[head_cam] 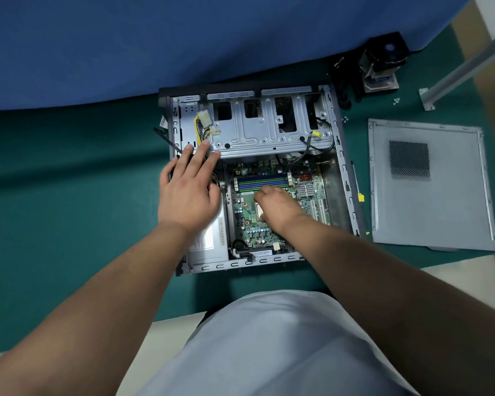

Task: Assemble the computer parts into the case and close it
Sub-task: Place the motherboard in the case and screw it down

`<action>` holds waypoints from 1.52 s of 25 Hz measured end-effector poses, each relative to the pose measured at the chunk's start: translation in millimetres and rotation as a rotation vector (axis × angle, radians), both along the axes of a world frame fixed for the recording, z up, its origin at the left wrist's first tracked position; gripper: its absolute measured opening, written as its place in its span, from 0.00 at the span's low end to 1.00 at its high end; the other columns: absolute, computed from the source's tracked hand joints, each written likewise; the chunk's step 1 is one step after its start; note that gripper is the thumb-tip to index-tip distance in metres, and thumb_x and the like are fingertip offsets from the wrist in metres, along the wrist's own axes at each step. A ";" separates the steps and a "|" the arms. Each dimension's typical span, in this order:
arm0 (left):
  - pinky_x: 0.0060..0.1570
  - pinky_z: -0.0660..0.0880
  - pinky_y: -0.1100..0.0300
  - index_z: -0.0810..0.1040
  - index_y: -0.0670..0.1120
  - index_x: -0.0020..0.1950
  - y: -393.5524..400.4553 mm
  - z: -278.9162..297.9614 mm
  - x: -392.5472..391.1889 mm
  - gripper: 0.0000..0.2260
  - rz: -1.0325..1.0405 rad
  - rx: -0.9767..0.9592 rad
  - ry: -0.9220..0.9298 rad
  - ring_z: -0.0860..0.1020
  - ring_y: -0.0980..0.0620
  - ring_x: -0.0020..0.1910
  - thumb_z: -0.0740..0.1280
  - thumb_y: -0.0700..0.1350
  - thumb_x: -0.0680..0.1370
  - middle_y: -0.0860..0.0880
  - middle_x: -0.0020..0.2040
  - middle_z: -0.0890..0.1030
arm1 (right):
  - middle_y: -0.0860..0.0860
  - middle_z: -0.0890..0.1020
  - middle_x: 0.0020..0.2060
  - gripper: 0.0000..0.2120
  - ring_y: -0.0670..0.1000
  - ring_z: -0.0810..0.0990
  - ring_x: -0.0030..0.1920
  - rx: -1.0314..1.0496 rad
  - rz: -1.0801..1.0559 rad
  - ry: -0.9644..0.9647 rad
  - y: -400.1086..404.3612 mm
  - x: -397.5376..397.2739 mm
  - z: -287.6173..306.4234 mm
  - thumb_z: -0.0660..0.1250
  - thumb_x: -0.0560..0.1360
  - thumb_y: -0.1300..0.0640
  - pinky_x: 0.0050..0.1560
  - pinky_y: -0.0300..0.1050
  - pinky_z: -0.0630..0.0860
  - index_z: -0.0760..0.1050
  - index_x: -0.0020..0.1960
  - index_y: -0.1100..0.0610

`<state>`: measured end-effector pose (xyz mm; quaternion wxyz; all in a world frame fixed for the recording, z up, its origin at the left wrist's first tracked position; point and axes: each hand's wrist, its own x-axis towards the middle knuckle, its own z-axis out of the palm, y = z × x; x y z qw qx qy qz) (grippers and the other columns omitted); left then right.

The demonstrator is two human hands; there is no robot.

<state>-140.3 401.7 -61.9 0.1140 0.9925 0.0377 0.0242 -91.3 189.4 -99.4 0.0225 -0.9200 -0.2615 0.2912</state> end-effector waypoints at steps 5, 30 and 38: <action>0.78 0.52 0.50 0.62 0.57 0.81 2.4 3.2 -2.4 0.27 -0.015 0.017 0.028 0.55 0.51 0.82 0.53 0.51 0.80 0.56 0.83 0.58 | 0.51 0.71 0.74 0.23 0.56 0.72 0.71 -0.018 0.087 0.188 -16.2 9.4 31.9 0.66 0.82 0.48 0.71 0.56 0.71 0.70 0.75 0.52; 0.80 0.43 0.46 0.51 0.61 0.83 -108.1 -14.8 169.7 0.26 0.045 0.011 0.057 0.44 0.53 0.83 0.49 0.60 0.84 0.56 0.85 0.48 | 0.56 0.81 0.61 0.13 0.60 0.79 0.61 0.107 -0.423 -0.035 -184.5 244.5 10.1 0.66 0.79 0.54 0.60 0.51 0.78 0.80 0.63 0.51; 0.79 0.44 0.47 0.55 0.60 0.83 -109.6 -16.6 167.4 0.26 0.044 0.021 0.013 0.46 0.52 0.83 0.53 0.58 0.84 0.55 0.85 0.50 | 0.49 0.82 0.55 0.14 0.57 0.74 0.59 -0.072 -0.164 -0.334 -157.3 273.5 -34.6 0.67 0.77 0.57 0.57 0.48 0.71 0.82 0.60 0.47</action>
